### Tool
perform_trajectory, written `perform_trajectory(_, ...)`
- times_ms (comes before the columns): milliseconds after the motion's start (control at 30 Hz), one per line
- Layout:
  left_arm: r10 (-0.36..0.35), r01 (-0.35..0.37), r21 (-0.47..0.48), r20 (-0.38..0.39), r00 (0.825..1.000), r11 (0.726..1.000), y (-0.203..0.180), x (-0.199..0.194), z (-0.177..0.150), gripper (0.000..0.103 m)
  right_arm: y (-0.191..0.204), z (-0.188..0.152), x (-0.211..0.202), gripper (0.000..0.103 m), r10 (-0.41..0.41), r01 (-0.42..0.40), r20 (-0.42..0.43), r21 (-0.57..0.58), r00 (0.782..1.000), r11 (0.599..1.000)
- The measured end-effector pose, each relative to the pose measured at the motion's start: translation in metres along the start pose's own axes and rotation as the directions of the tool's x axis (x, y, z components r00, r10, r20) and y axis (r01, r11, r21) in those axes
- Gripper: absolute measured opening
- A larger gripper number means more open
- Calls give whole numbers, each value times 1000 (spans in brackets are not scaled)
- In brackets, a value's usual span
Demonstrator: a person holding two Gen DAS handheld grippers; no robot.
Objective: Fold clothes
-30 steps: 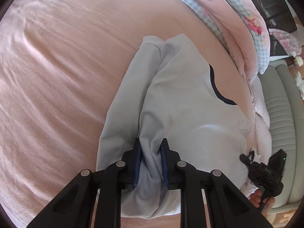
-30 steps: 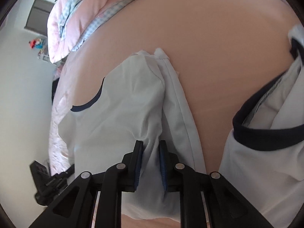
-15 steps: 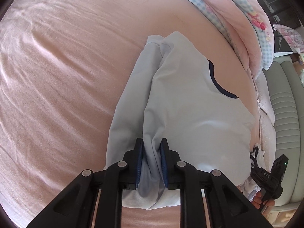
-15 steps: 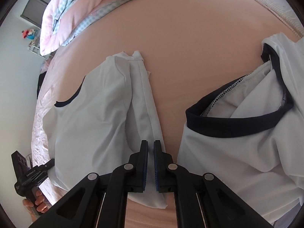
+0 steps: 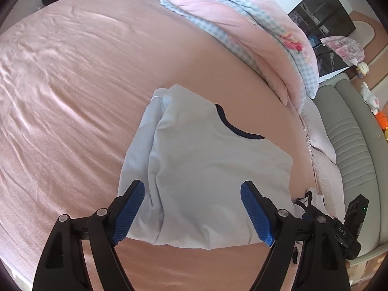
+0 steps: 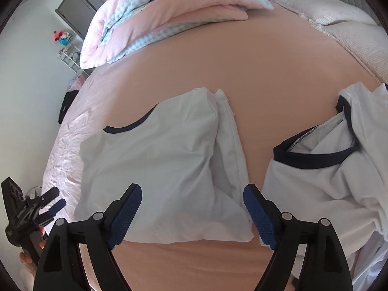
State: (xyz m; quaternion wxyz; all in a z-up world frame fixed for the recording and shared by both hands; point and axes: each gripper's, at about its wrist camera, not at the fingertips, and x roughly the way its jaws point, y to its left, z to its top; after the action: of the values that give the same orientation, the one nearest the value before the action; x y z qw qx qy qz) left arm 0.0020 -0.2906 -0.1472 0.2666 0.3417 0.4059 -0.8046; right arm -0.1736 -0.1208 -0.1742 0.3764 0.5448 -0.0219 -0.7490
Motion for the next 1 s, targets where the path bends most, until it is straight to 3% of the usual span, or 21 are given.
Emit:
perform_trajectory(100, -8, 8, 26, 14, 1000, 1000, -6, -4, -10, 82, 5, -8, 4, 86, 88, -87, -26, 36, 996, 996)
perform_trajectory(233, -33, 33, 63, 5, 999, 997, -10, -3, -23, 82, 16, -21, 5, 86, 98, -97, -18, 38, 995, 995)
perform_trajectory(400, -116, 116, 11, -28, 993, 993, -6, 2, -40, 82, 17, -36, 10, 86, 182, -173, -58, 132, 982, 976)
perform_trajectory(667, -234, 232, -109, -2, 972, 967, 11, -5, -63, 83, 0, -66, 26, 86, 344, -304, -55, 351, 937, 885)
perform_trajectory(1000, -292, 274, -221, -50, 955, 936, 37, 11, -84, 85, -36, -80, 55, 86, 353, -312, 42, 574, 935, 757)
